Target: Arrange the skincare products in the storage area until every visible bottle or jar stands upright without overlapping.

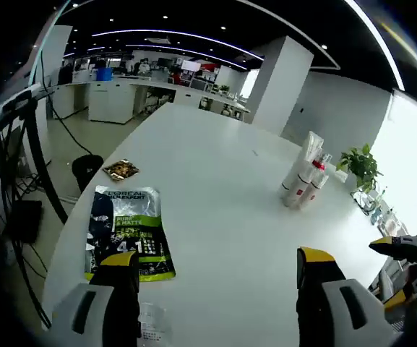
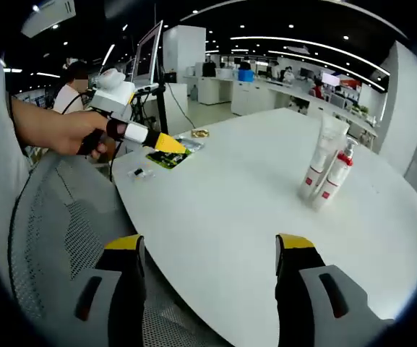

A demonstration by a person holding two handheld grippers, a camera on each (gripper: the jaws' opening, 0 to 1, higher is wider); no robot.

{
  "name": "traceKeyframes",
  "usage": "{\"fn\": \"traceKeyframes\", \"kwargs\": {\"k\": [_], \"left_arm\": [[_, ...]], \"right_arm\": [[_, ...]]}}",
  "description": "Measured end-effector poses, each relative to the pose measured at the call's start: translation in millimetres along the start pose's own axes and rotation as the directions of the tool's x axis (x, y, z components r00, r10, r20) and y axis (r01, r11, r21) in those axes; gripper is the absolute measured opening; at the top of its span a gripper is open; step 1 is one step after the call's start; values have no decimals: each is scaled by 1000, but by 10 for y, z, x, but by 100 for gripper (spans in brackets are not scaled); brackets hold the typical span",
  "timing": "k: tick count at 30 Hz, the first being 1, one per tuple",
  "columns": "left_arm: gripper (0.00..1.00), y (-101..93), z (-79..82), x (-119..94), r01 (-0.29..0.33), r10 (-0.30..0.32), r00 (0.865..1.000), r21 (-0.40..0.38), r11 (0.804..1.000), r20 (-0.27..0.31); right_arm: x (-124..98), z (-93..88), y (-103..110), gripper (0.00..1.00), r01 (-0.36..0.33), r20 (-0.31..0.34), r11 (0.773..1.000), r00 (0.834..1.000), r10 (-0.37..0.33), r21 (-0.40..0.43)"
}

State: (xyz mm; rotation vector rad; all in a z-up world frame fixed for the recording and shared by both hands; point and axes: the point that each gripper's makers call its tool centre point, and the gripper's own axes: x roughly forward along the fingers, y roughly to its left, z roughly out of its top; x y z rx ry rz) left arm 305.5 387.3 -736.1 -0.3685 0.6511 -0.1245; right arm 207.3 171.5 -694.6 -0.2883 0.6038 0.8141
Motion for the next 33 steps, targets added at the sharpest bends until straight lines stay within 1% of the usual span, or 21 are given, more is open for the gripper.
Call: {"fn": "traceKeyframes", "kwargs": {"k": [1,2,3,4,5,6,7,8,9,11,14,15,18,19,20,22,24,26,28,32,33], "left_arm": [[99,71,57,36,-21,21,1000,10,1000,19],[100,119,96,66,-32,31,999,21,999,32],[99,172,123,92,-44,43,998,29,999,35],[100,295,167,131,-85,83,996,36,996,40],[100,380,192,146,-114,112,993,53,992,41],[100,514,260,167,-164,158,985,99,981,66],[100,588,301,184,-192,182,980,134,972,86],[100,634,310,211,-202,190,978,153,967,89],[100,713,289,263,-219,208,975,172,960,80],[100,800,181,342,-222,223,975,177,959,14],[100,923,62,430,-248,266,961,196,949,-71],[100,943,39,481,-250,272,959,214,944,-83],[100,910,4,566,-230,251,964,204,952,-82],[100,919,-21,579,-235,257,962,195,952,-95],[100,961,-63,574,-259,283,951,180,949,-121],[100,991,-89,632,-264,285,950,156,952,-127],[100,973,-67,626,-267,291,950,195,944,-111],[100,952,-54,638,-252,278,954,201,947,-115],[100,980,-53,625,-254,281,952,205,945,-120],[96,1016,-34,636,-263,291,948,195,945,-132],[92,1035,-16,628,-266,294,946,196,944,-133]], "right_arm": [[4,-18,21,70,-4,-5,1000,1000,4,12],[13,-40,68,70,-12,-23,1000,1000,12,-9],[18,-27,64,69,-11,-22,997,1000,9,-73],[27,-10,60,68,-3,-14,994,1000,1,-106],[52,-20,83,66,1,-10,995,1000,-2,-100],[74,-31,97,65,-4,-17,995,1000,2,-104],[87,-37,83,65,9,-21,992,1000,-12,-123],[85,-19,37,65,41,-10,986,999,-43,-162],[94,1,26,66,57,9,976,998,-57,-210],[111,-41,64,65,43,-9,979,999,-45,-201],[112,-54,107,62,16,-18,978,1000,-20,-208],[111,-60,114,62,12,-20,978,1000,-17,-207],[129,-105,122,59,0,-37,975,999,-9,-221],[133,-101,128,58,-3,-36,973,999,-5,-233],[145,-105,132,56,-7,-40,973,999,-3,-231],[159,-133,151,56,-22,-54,975,998,11,-219],[160,-152,160,56,-33,-63,976,998,20,-213],[163,-161,167,56,-40,-68,979,997,28,-198],[169,-179,167,56,-47,-76,983,997,34,-179],[178,-204,164,54,-52,-88,986,995,38,-161],[176,-199,162,52,-49,-86,985,996,35,-165]]}}
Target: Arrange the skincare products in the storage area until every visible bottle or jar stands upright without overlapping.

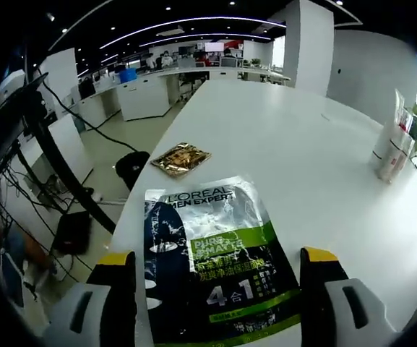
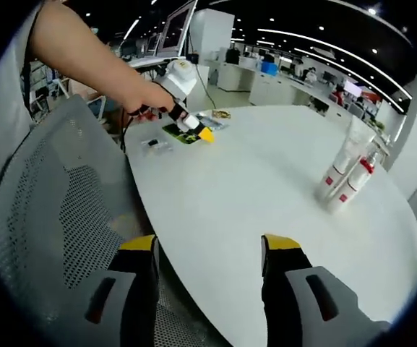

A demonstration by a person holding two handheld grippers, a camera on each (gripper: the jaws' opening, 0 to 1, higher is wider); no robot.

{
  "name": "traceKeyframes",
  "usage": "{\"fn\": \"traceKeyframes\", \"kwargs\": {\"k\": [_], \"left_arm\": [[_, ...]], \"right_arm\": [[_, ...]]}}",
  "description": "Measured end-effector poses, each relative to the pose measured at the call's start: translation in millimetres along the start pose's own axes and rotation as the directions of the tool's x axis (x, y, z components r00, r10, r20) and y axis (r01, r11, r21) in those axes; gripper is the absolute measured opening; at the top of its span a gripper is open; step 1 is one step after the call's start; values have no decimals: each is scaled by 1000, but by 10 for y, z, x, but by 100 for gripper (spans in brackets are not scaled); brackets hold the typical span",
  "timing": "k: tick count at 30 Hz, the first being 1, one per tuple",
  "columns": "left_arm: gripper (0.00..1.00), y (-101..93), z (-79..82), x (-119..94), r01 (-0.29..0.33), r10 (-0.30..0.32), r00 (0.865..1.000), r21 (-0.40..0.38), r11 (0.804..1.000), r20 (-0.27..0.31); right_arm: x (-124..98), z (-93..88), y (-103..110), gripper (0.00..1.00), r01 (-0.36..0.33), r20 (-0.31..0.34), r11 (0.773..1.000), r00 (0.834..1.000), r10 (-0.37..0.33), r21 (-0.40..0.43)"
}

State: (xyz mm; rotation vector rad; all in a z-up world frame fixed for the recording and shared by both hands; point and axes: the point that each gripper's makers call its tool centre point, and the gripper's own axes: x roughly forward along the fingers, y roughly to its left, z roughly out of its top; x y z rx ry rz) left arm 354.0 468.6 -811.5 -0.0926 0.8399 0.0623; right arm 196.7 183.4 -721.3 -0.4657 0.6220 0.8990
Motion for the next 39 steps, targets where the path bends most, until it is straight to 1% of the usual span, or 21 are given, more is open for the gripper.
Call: {"fn": "traceKeyframes", "kwargs": {"k": [1,2,4,9,10,12,15,18,19,20,21,22,24,27,28,29,31,34,35,37,39], "left_arm": [[85,-14,35,-2,8,-8,1000,9,1000,14],[82,-19,50,-48,25,-25,1000,16,1000,1],[81,50,61,-9,13,-13,1000,6,1000,6],[77,8,28,-33,-1,1,1000,-1,1000,1],[72,10,41,-51,2,-3,1000,14,1000,7],[48,-48,39,-78,27,-27,1000,24,999,7],[42,-94,40,-27,26,-26,999,22,999,20],[34,-93,25,-10,53,-54,999,48,997,10],[32,-83,41,-2,42,-43,999,49,998,14],[27,-147,16,-4,89,-89,996,45,995,8],[25,-161,29,-13,88,-89,996,59,994,15],[22,-160,-32,-37,96,-96,995,45,994,1],[16,-147,-33,-47,99,-100,995,26,995,5],[13,-195,-16,-70,110,-110,994,0,994,-5],[12,-237,-7,-84,137,-137,991,-27,990,10],[12,-325,-1,-111,173,-173,985,-86,981,14],[11,-349,36,-159,186,-183,982,-97,978,39],[11,-462,102,-259,244,-234,969,-154,957,81],[10,-516,125,-335,265,-256,963,-144,953,82],[10,-649,259,-539,334,-318,938,-117,935,134],[10,-718,367,-746,364,-347,922,-83,928,172]], "right_arm": [[-4,12,-5,49,3,6,1000,1000,-3,-7],[-8,20,-1,48,1,10,1000,1000,-1,-8],[-7,26,16,48,-6,16,1000,1000,6,-5],[-15,24,26,47,-7,15,1000,1000,8,-10],[-17,23,24,46,-7,15,1000,1000,7,-8],[-17,5,33,46,-12,9,1000,1000,12,-11],[-13,-32,60,41,-26,-10,1000,1000,26,-11],[-17,-14,54,40,-23,-2,1000,1000,23,-9],[-17,-15,54,40,-23,-2,1000,1000,23,-8],[-17,-18,58,40,-24,-5,1000,1000,24,-3],[-21,-10,58,40,-24,0,1000,1000,24,0],[-27,17,57,40,-24,16,1000,1000,24,5],[-30,20,49,40,-20,18,1000,1000,20,8],[-26,3,53,40,-18,10,1000,1000,18,0],[-24,6,55,40,-19,11,1000,1000,19,-4],[-23,11,59,40,-19,13,1000,1000,19,-8],[-29,26,68,39,-21,21,1000,1000,22,-17],[-26,29,73,39,-23,23,999,999,23,-23],[-25,28,72,39,-22,23,999,999,23,-24],[-27,29,71,39,-22,23,1000,999,22,-16],[-23,28,81,39,-27,22,1000,999,27,-11]]}}
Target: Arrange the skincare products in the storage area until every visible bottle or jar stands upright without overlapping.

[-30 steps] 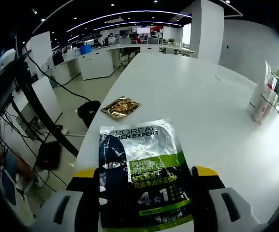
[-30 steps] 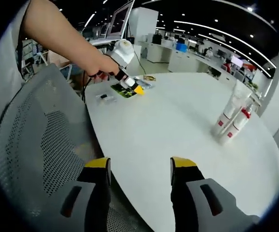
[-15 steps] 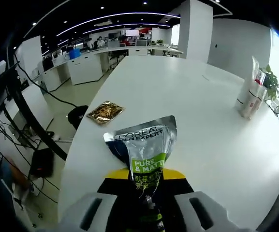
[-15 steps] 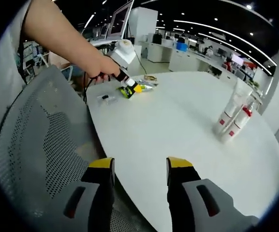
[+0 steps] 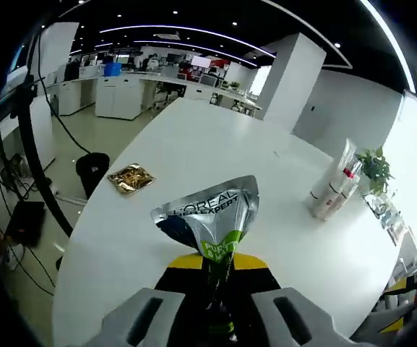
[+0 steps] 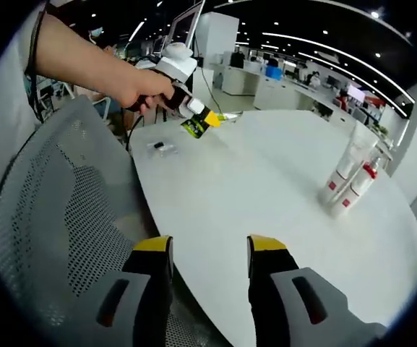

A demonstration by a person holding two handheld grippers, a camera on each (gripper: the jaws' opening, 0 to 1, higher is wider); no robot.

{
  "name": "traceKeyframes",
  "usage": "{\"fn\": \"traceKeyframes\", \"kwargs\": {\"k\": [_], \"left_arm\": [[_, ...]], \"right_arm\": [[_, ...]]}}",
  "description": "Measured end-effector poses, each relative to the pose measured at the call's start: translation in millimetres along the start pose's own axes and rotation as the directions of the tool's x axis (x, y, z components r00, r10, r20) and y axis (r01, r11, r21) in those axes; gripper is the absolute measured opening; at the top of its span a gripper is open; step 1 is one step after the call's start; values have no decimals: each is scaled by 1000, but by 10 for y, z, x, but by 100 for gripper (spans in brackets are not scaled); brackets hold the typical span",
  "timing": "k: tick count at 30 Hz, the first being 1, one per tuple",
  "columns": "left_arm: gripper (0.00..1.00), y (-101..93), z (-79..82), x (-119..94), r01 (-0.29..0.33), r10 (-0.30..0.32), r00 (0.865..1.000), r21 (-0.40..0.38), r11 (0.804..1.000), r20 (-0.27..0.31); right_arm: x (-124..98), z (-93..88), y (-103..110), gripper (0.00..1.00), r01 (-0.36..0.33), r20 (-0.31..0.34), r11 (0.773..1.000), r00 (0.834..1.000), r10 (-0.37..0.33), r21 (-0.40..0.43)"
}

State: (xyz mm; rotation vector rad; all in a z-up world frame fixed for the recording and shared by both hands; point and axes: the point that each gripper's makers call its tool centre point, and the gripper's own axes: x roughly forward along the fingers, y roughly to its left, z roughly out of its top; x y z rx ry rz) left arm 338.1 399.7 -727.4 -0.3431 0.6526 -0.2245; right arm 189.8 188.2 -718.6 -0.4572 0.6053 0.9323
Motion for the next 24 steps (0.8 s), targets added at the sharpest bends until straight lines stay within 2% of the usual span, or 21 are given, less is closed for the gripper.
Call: {"fn": "traceKeyframes", "kwargs": {"k": [2,3,6,7,8,9,10,11,13,14,16,18,21,24], "left_arm": [[10,-222,149,-178,58,-57,997,-19,998,49],[10,-304,196,-292,63,-64,996,13,998,57],[10,-546,220,-537,85,-88,994,35,996,65],[10,-643,210,-606,113,-118,991,85,990,61],[10,-730,175,-705,101,-111,992,150,984,58],[10,-777,125,-758,99,-110,993,177,979,49],[10,-890,20,-811,137,-147,989,201,970,33],[10,-924,-52,-840,139,-146,989,210,968,19],[10,-992,-243,-879,153,-153,988,275,949,-22],[10,-1028,-356,-877,162,-156,987,267,950,-43],[10,-1073,-462,-872,179,-167,984,279,943,-65],[10,-1122,-585,-873,197,-177,980,301,933,-94],[10,-1188,-689,-886,207,-184,978,304,930,-103],[11,-1224,-821,-903,221,-182,973,358,907,-140]], "right_arm": [[5,-5,21,39,-11,-3,1000,1000,11,2],[4,-3,30,39,-13,-2,1000,1000,13,-1],[3,3,32,39,-12,3,1000,1000,12,0],[0,11,21,39,-8,9,1000,1000,8,-2],[-2,21,8,39,-3,18,1000,1000,3,14],[-6,22,4,39,-4,17,1000,1000,4,20],[-6,18,-7,39,-1,15,1000,1000,1,24],[-4,14,-17,39,2,15,1000,1000,-3,30],[-9,22,-32,39,12,20,999,1000,-13,34],[-11,28,-36,39,17,22,999,1000,-18,34],[-7,14,-44,39,22,17,999,1000,-23,33],[-1,-62,-44,39,18,-10,996,1000,-18,85],[1,-86,-43,39,9,-22,997,1000,-7,81],[18,-102,13,38,-14,-33,994,999,18,104]]}}
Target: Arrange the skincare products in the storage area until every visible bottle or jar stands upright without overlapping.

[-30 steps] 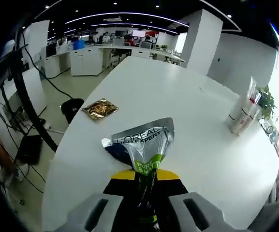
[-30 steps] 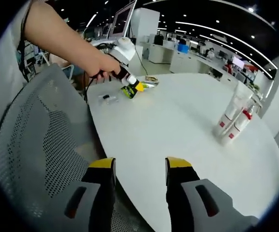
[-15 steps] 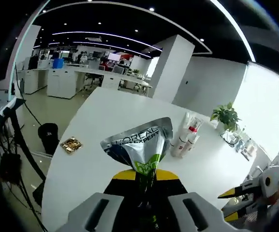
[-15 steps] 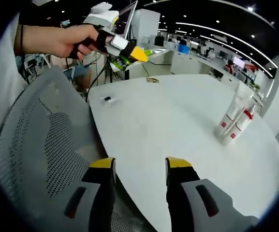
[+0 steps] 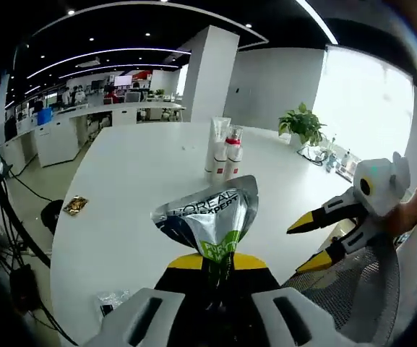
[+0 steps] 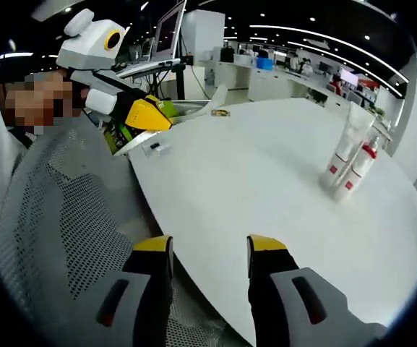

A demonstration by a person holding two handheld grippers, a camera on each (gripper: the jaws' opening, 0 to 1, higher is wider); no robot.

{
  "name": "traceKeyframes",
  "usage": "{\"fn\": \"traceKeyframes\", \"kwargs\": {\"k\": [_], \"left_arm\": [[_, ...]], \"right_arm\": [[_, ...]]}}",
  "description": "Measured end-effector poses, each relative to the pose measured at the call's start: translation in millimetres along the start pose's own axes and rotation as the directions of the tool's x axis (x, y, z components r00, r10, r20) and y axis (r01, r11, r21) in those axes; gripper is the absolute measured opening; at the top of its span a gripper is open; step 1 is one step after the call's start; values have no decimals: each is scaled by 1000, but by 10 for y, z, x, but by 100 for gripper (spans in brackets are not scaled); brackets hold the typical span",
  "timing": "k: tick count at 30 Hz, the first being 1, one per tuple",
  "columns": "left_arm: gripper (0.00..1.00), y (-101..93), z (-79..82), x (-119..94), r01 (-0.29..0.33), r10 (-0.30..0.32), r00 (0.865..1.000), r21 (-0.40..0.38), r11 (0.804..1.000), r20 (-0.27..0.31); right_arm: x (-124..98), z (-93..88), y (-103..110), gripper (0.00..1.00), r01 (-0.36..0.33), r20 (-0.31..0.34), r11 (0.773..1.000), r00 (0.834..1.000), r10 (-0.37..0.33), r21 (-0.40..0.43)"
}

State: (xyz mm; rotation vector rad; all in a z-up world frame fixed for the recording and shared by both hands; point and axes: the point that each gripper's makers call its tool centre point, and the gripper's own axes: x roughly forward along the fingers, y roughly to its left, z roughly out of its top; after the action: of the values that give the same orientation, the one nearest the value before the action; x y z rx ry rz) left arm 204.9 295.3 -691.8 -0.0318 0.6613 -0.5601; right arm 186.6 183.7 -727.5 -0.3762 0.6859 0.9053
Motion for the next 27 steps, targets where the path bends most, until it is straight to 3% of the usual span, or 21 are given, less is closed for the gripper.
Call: {"fn": "traceKeyframes", "kwargs": {"k": [5,8,10,15,17,21,27], "left_arm": [[11,-74,-103,3,12,-7,999,131,991,-34],[11,-147,-141,23,29,-22,999,166,986,-45],[11,-184,-138,30,34,-26,999,206,978,-40],[11,-189,-192,35,40,-29,998,219,975,-56],[11,-202,-239,53,39,-21,998,274,961,-67],[11,-250,-304,84,52,-26,996,307,950,-90],[11,-141,-273,93,30,-7,997,286,958,-81]], "right_arm": [[-13,-51,94,36,-14,-11,999,1000,14,-28],[45,-234,104,41,-43,-99,997,994,49,65],[58,-228,78,43,-44,-93,994,994,54,104],[46,-226,108,42,-52,-95,992,993,64,116],[36,-184,69,41,-42,-77,989,996,53,143],[22,-158,22,41,-42,-61,973,996,57,226],[-25,91,-55,42,-80,28,940,997,75,331]]}}
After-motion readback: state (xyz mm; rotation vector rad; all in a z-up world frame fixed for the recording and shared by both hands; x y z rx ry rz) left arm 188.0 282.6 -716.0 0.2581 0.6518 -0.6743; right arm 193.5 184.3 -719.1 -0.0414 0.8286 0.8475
